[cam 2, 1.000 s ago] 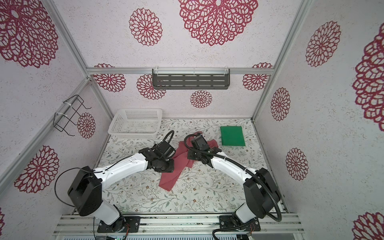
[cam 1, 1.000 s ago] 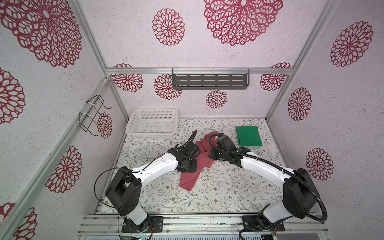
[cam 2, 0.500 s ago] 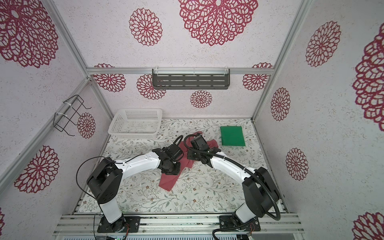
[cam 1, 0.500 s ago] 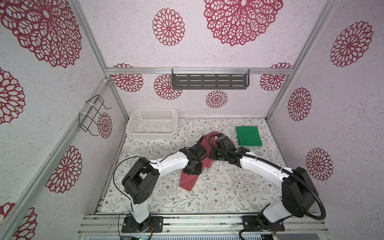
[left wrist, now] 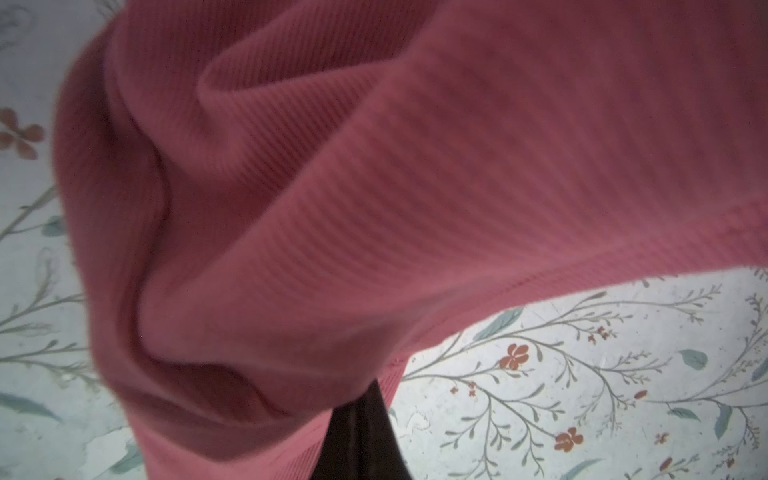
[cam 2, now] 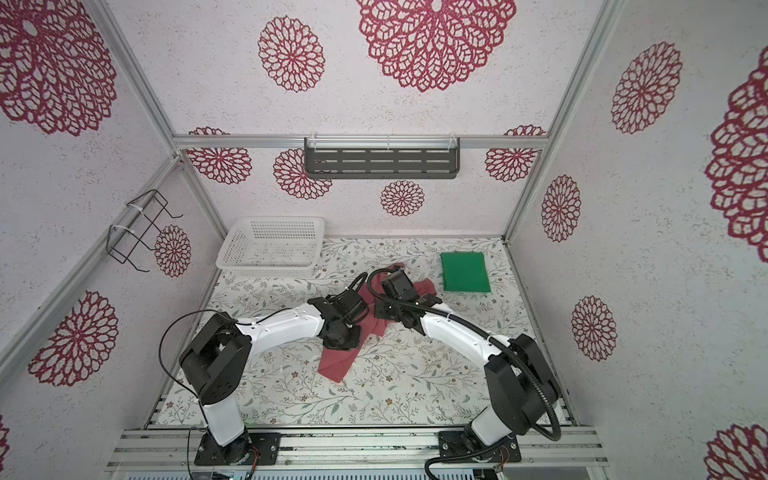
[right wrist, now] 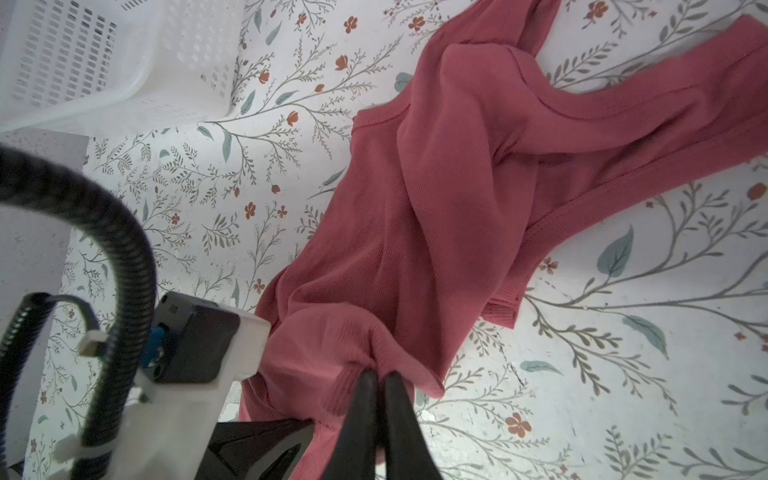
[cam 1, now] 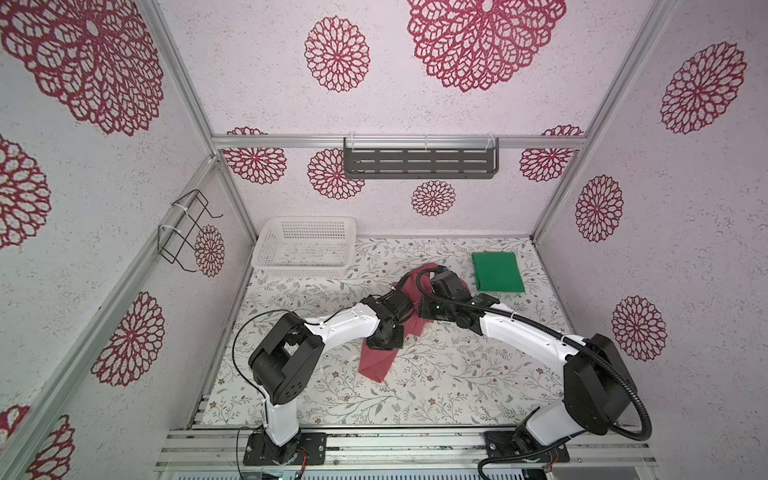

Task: Fold and stack the tank tops

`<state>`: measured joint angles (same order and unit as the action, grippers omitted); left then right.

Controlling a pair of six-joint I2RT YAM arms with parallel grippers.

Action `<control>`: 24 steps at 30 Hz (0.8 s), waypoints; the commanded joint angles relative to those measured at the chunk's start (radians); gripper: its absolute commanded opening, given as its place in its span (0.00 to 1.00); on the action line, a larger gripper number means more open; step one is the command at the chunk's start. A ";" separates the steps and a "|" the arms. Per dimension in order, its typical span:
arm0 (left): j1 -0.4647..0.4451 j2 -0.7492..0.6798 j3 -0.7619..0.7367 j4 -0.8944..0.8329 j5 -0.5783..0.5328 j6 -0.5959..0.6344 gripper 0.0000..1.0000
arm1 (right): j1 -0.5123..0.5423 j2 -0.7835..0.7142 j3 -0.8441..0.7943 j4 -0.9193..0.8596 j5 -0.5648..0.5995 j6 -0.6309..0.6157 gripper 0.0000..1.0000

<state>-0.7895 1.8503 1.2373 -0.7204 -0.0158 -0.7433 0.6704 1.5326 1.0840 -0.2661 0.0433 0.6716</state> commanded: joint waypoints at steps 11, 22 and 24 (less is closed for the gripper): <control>-0.005 0.068 0.033 0.044 -0.015 -0.005 0.35 | -0.003 -0.009 -0.009 0.007 -0.011 -0.022 0.09; -0.004 0.072 0.058 0.030 -0.010 0.002 0.03 | -0.001 0.001 -0.024 -0.004 -0.024 -0.048 0.12; -0.002 0.044 0.060 0.016 -0.013 0.003 0.00 | 0.000 0.007 -0.024 -0.016 -0.028 -0.059 0.13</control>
<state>-0.7895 1.9308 1.2778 -0.6945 -0.0170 -0.7471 0.6704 1.5337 1.0576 -0.2676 0.0219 0.6487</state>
